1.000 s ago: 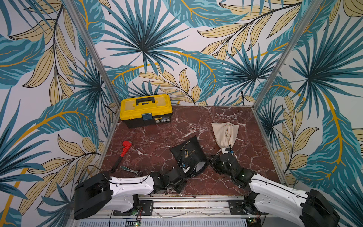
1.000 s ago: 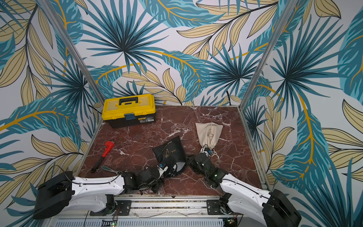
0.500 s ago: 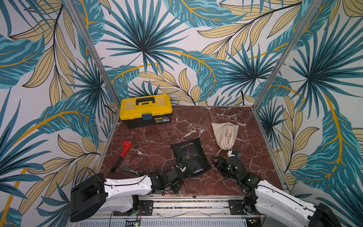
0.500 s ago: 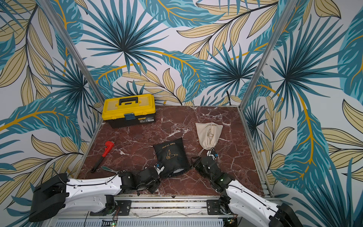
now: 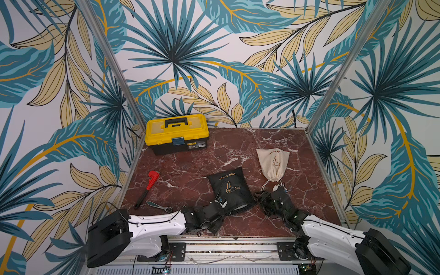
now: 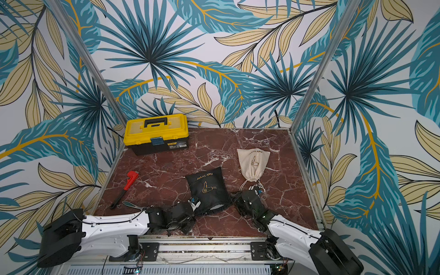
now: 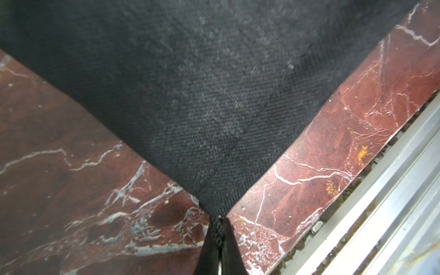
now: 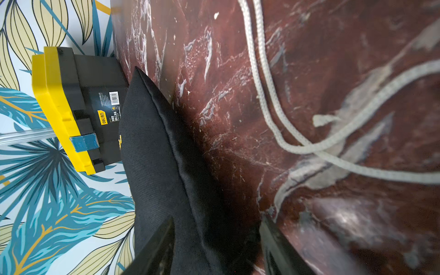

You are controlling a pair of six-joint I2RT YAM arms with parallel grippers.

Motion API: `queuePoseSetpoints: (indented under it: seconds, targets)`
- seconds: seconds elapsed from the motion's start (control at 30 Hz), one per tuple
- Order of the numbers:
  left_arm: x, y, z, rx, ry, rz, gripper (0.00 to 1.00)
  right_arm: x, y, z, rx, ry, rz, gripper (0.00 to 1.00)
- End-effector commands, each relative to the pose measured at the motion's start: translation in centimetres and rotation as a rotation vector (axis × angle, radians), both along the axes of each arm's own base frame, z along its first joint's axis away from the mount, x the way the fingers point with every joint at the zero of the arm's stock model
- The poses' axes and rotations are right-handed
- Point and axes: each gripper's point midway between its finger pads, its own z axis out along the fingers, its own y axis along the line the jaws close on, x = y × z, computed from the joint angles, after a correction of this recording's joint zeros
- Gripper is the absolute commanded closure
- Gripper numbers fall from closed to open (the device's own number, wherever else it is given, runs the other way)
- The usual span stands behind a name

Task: Pack away hair dryers
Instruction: Pull the drawstrings on both sides of the drawstring bag.

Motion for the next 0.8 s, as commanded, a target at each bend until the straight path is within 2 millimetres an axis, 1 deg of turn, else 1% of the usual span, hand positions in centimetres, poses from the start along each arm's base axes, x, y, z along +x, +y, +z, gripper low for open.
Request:
queuePoseSetpoints:
  seconds: [0.0,0.13,0.3,0.43,0.6,0.67,0.77]
  targets:
    - [0.5,-0.7,1.4,-0.029,-0.026,-0.005,1.0,0.1,0.5,0.0,0.087,0.017,-0.026,0.43]
    - [0.6,-0.7,1.5,-0.027,-0.032,-0.007,1.0,-0.4,0.4,-1.0,0.123,0.06,-0.05,0.45]
    - [0.6,-0.7,1.5,-0.028,-0.034,-0.007,1.0,-0.6,0.8,-0.8,0.154,0.081,-0.044,0.46]
    - [0.7,-0.8,1.6,-0.028,-0.04,-0.01,1.0,-1.2,0.3,-1.2,0.146,0.107,-0.051,0.47]
    - [0.7,-0.8,1.7,-0.028,-0.043,-0.013,1.0,-1.0,-0.2,-1.7,0.123,0.113,-0.074,0.52]
    - [0.7,-0.8,1.8,-0.03,-0.046,-0.014,1.0,-0.9,-0.3,-2.1,0.126,0.117,-0.081,0.57]
    - [0.8,-0.8,1.8,-0.03,-0.048,-0.014,1.0,-0.4,0.1,-2.0,0.145,0.11,-0.083,0.63]
